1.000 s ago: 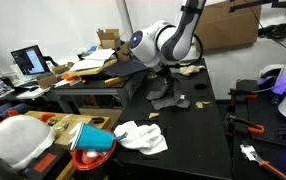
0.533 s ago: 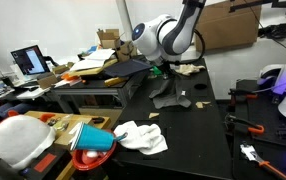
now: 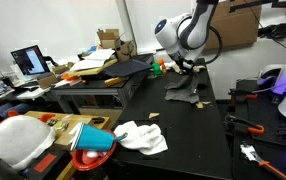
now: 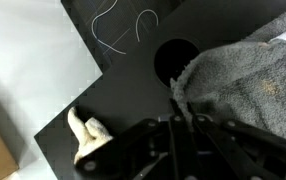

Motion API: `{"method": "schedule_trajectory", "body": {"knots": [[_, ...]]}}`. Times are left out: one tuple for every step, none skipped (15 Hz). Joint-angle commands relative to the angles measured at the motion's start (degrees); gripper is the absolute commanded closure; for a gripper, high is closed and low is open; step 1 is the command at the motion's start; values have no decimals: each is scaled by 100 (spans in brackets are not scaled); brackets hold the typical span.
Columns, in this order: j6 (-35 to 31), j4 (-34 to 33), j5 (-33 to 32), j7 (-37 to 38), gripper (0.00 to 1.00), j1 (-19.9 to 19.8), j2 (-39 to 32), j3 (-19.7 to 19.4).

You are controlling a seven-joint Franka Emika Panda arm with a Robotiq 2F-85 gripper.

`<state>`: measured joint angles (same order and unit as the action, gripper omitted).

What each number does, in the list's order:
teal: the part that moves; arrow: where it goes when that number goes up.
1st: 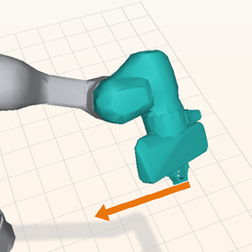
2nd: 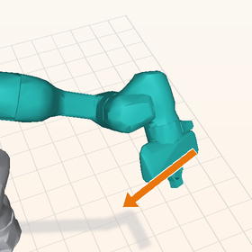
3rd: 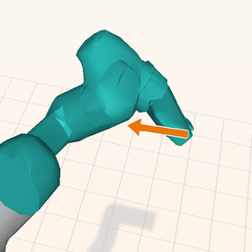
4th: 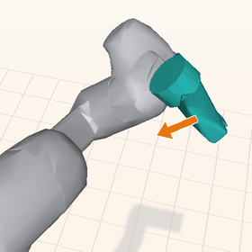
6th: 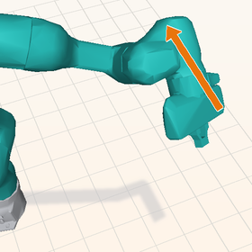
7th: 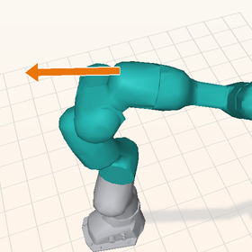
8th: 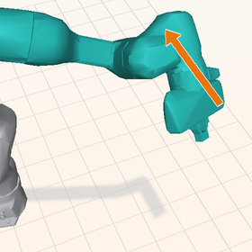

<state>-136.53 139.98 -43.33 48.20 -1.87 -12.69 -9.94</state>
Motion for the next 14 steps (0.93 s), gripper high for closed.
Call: {"method": "schedule_trajectory", "body": {"knots": [[-1092,620,368,308,99,-264,195,-68],[-1458,804,675,16,99,-371,226,-52],[-1857,988,892,-189,99,-458,266,-80],[-2193,1153,1231,-451,99,-541,281,-84],[-2561,1353,1613,-825,99,-642,331,-97],[-2909,1544,2103,-1308,99,-752,366,-74],[-3230,1731,2529,-1743,99,-1218,407,300],[-3539,1927,3085,-2286,99,-1563,473,583],[-3802,2108,3657,-2763,99,-2012,503,1055],[-3970,2223,4186,-3215,99,-2498,524,1523],[-4093,2262,4729,-3576,99,-2975,470,2047],[-4057,1939,5260,-3969,99,-3450,204,2510],[-4001,1990,5778,-4327,99,-3923,311,2989],[-3965,1950,6189,-4621,99,-4401,342,3388]]}}
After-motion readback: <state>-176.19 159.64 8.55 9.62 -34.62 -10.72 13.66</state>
